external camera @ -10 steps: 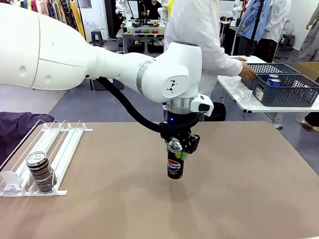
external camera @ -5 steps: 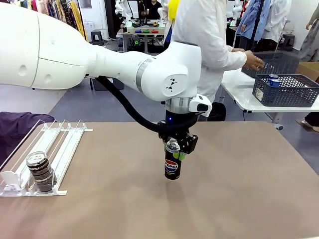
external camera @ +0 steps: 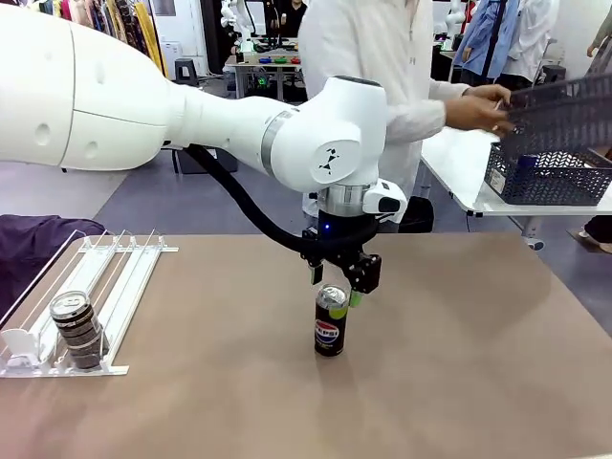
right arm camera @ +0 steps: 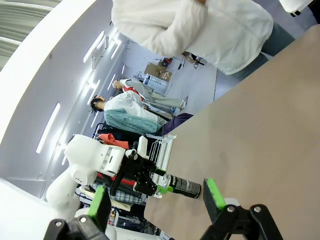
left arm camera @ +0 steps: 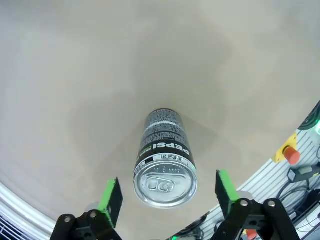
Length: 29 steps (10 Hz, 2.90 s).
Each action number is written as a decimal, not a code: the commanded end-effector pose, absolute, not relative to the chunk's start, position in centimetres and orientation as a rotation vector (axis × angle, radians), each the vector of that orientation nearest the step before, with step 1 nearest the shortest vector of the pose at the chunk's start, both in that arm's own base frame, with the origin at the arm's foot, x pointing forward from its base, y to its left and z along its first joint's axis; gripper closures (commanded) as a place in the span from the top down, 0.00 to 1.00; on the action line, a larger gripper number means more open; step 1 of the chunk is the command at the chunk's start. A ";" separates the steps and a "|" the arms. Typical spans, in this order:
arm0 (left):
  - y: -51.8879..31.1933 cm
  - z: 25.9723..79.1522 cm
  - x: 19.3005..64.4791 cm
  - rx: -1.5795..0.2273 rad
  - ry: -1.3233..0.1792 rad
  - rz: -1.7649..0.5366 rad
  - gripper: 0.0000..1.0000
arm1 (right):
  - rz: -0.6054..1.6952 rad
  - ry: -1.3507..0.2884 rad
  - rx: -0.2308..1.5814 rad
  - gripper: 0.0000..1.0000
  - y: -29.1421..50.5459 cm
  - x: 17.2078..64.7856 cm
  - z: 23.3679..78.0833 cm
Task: Retrieve and store the cans from the dispenser.
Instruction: Pick up one can from the Automatic Can Dispenser and place it in the middle of the table.
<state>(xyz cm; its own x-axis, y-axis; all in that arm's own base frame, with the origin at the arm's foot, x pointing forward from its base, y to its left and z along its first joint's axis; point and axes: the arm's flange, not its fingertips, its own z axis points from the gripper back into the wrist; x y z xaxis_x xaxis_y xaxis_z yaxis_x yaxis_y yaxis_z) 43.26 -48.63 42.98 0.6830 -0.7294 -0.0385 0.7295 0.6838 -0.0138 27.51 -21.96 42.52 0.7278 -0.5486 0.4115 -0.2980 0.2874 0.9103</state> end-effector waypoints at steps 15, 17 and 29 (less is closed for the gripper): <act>0.2 56.7 37.8 -0.973 -0.196 -0.188 1.00 | -0.197 -0.803 1.320 1.00 -22.0 27.6 43.0; 8.1 50.8 37.0 -1.207 -0.193 -0.030 1.00 | -0.197 -0.803 1.320 1.00 -22.0 27.6 43.0; 11.6 47.1 34.9 -1.265 -0.220 0.014 1.00 | -0.197 -0.803 1.320 1.00 -22.0 27.6 43.0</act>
<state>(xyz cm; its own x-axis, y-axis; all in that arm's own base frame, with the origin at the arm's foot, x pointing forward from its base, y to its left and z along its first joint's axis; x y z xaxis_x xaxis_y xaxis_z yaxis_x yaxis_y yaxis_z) 34.97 11.74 46.78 0.9782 0.1275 0.1639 0.1170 0.3136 -0.9423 27.46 -22.01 42.51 0.7270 -0.5500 0.4111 -0.2972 0.2877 0.9104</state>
